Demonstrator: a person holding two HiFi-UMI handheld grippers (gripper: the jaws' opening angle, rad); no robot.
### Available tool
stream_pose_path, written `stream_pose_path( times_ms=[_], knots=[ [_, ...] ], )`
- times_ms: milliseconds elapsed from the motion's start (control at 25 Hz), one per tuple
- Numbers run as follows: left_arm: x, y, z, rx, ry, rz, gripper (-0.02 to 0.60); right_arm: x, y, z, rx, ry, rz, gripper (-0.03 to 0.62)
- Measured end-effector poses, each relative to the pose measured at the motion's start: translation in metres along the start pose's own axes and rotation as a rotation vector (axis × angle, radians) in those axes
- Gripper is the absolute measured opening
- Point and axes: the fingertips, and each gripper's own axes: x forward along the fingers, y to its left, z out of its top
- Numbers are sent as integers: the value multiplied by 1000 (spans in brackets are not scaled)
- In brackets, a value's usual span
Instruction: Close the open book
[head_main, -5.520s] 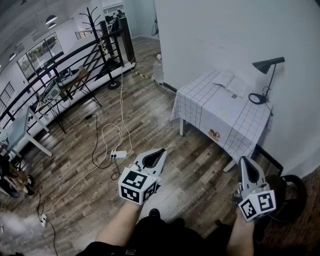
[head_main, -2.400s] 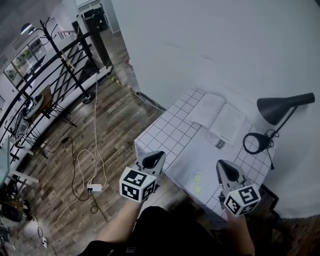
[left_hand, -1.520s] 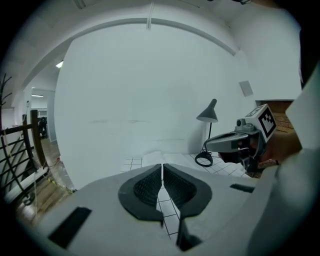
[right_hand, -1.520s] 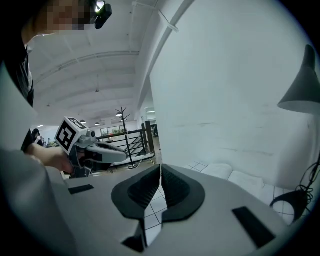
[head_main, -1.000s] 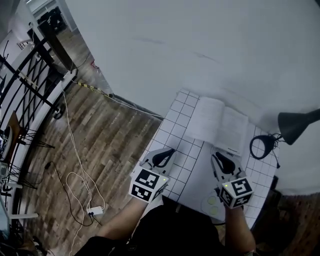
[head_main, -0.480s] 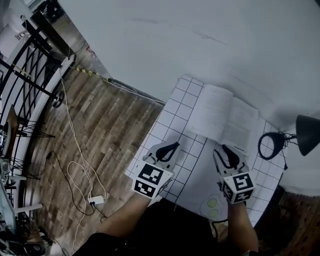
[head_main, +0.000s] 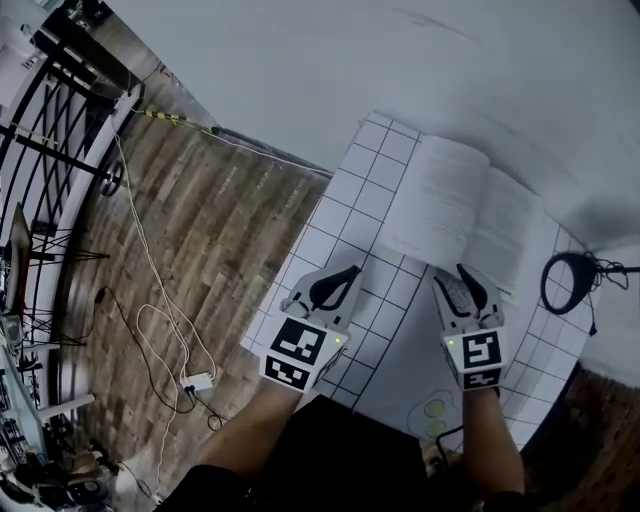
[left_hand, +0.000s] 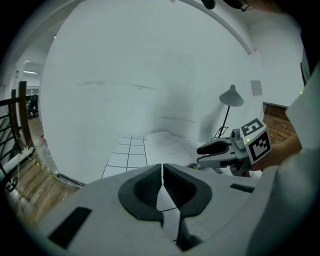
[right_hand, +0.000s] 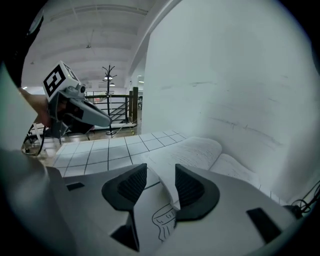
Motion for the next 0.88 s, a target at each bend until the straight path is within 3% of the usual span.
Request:
stream_pose_path(
  times_ms=[360, 880],
  knots=[
    [16, 5, -33, -36, 34, -10, 18, 33, -2, -28, -135, 83, -69, 213],
    [15, 0, -41, -50, 59, -40, 18, 48, -4, -34, -336, 149, -144, 219]
  ],
)
